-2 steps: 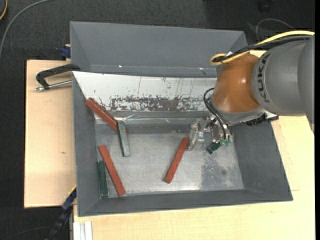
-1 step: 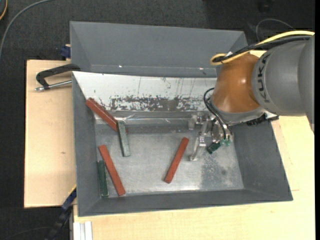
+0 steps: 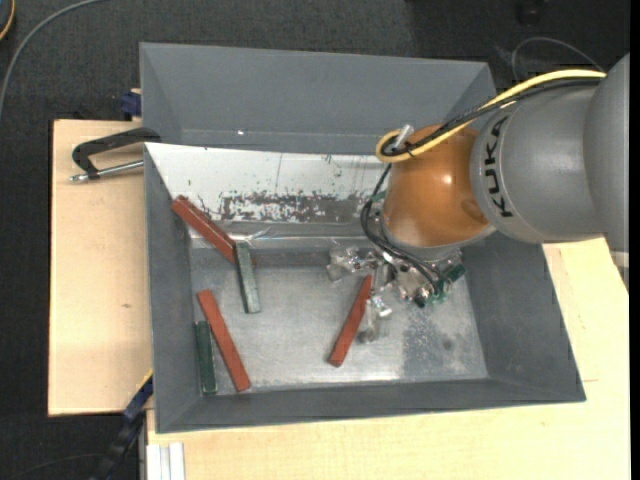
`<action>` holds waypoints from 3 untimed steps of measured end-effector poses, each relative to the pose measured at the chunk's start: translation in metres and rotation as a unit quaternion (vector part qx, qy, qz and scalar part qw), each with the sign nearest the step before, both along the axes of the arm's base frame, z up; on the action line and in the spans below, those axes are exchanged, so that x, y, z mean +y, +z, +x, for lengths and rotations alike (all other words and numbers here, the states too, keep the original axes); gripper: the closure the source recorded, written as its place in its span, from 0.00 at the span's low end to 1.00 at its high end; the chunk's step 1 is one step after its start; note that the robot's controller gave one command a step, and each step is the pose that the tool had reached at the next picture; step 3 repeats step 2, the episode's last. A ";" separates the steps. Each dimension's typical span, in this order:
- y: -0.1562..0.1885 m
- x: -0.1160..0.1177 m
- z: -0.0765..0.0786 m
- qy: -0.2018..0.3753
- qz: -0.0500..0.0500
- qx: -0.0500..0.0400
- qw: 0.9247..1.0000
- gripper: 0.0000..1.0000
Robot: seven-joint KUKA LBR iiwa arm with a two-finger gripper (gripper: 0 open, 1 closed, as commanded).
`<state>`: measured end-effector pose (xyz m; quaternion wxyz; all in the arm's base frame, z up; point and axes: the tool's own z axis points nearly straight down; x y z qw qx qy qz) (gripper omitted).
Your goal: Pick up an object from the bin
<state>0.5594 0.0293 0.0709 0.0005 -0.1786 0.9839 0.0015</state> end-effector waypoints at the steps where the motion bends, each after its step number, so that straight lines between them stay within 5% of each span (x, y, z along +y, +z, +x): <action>1: 0.000 -0.002 0.000 -0.002 -0.001 0.000 1.000 1.00; 2: 0.175 0.027 -0.021 0.127 -0.001 -0.007 0.992 1.00; 3: 0.175 0.027 -0.021 0.127 -0.001 -0.007 0.992 1.00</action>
Offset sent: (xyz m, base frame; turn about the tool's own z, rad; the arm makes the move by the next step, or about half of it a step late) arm 0.0000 0.0000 0.0000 0.0000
